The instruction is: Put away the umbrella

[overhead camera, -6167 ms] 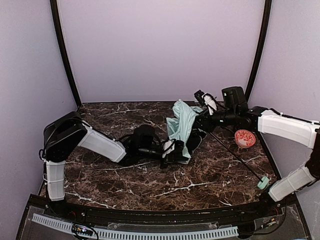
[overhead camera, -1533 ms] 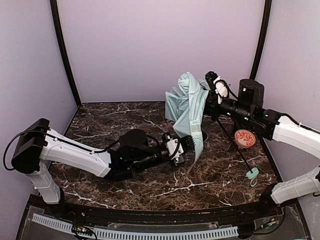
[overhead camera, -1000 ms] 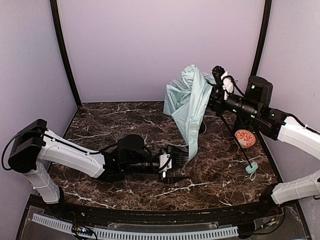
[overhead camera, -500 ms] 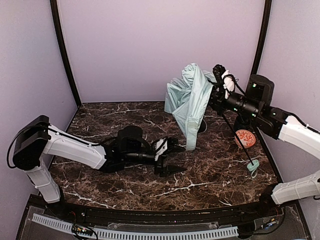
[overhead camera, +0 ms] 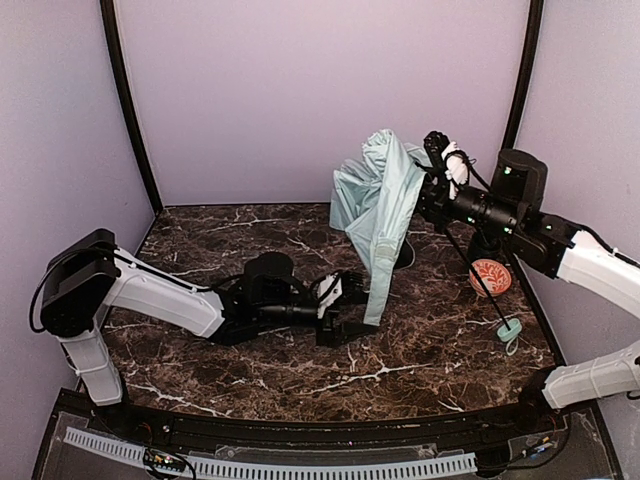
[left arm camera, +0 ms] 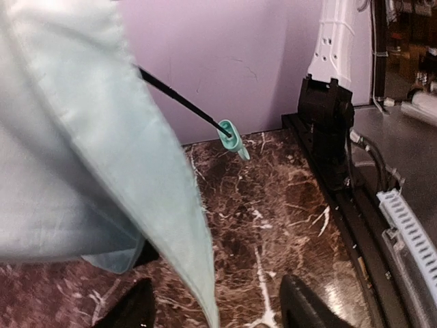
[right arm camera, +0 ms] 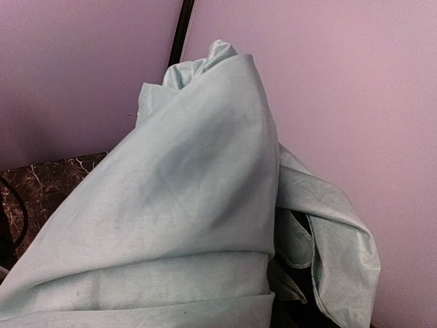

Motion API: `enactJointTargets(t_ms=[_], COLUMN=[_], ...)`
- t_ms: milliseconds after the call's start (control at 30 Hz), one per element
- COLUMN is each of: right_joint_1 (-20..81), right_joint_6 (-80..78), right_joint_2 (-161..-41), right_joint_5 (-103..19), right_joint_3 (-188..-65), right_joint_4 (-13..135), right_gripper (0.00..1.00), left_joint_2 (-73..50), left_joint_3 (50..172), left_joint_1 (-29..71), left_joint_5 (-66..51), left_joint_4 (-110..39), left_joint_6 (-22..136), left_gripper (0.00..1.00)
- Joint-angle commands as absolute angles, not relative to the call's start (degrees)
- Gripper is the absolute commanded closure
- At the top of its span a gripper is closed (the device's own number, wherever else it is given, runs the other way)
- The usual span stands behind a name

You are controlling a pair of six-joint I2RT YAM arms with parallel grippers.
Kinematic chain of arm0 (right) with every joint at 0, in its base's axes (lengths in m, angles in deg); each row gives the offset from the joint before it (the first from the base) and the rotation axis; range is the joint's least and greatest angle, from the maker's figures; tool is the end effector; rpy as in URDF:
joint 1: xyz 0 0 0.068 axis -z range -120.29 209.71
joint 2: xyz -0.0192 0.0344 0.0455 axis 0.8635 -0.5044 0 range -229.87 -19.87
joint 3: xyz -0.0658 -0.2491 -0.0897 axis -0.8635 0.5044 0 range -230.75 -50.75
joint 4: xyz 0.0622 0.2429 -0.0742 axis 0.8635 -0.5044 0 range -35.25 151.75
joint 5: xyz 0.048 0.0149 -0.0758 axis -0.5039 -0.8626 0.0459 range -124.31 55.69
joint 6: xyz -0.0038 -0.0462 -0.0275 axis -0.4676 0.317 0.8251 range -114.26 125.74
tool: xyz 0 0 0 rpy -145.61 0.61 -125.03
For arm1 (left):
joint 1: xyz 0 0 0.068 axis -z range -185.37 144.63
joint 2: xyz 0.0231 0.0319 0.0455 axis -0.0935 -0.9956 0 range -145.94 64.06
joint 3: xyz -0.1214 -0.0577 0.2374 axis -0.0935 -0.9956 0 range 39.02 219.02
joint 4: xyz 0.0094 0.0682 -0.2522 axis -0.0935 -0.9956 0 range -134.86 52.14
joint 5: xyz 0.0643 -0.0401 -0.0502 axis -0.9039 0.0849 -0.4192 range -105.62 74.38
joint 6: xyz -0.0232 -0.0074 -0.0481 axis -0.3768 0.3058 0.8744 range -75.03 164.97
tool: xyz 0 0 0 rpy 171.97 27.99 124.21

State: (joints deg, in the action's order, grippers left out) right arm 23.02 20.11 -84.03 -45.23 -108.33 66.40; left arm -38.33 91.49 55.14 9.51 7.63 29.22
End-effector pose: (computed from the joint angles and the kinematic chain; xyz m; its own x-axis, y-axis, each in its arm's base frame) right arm 0.2078 0.1632 0.3790 0.1571 -0.1868 -0.9697 -0.7221 0.6481 -0.2419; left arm 0.1770 -0.3436 0.2143 0.2339 0.0856 -0.9685 0.9694 0.0561 0.2391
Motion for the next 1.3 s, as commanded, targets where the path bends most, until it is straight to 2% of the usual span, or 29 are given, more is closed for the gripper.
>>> enactJointTargets(t_ms=[0,33,67,233,400,567,767,833,933,1033,1133,1200,1267], right_joint_1=[23.36,23.45,23.54,25.81,30.48,30.50,29.11,26.99,23.51,22.66,22.60,22.81,23.31], right_joint_6=[20.35,20.26,20.31,21.81,19.91,21.65,18.07,20.85,26.86,26.38,21.39,19.85,18.82], right_joint_2=[-83.00,-83.01,-82.91,-84.14,-83.17,-84.00,-85.24,-86.70,-88.17,-86.97,-85.89,-85.81,-85.87], right_joint_5=[-45.98,-46.30,-46.88,-48.60,-54.66,-72.95,-83.44,-85.80,-83.36,-82.04,-70.06,-60.15,-55.55], right_joint_3=[-111.65,-111.71,-111.85,-116.22,-116.40,-119.91,-119.24,-121.46,-123.20,-119.89,-117.96,-118.02,-117.94], right_joint_4=[70.24,70.02,69.69,58.65,55.72,51.46,55.07,49.29,40.18,40.34,43.18,43.95,44.74], right_gripper=[1.00,1.00,1.00,1.00,1.00,1.00,1.00,1.00,1.00,1.00,1.00,1.00,1.00], left_joint_2=[-40.19,-40.36,-40.08,-31.63,-25.42,-29.60,-36.68,-37.47,-37.32,-36.76,-34.64,-32.33,-29.01], left_joint_3=[94.79,95.23,94.88,85.47,82.20,83.21,90.09,90.42,89.49,88.90,92.05,92.64,91.16], left_joint_1=[54.66,54.66,54.66,52.59,49.53,46.00,44.82,43.74,41.32,39.33,39.71,41.85,44.37], left_joint_5=[14.05,15.37,16.45,17.54,17.44,16.03,14.10,12.04,10.13,11.20,18.31,19.08,18.98], left_joint_4=[8.32,7.52,7.58,7.87,-2.52,-4.59,-6.65,-4.69,-1.16,-0.33,-11.83,-18.08,-19.44], left_joint_6=[28.93,28.84,28.66,25.53,18.81,15.99,11.68,11.13,10.93,10.31,6.26,5.19,3.92], left_gripper=[0.78,0.97,1.00,1.00,1.00,1.00,1.00,1.00,1.00,1.00,1.00,1.00,1.00])
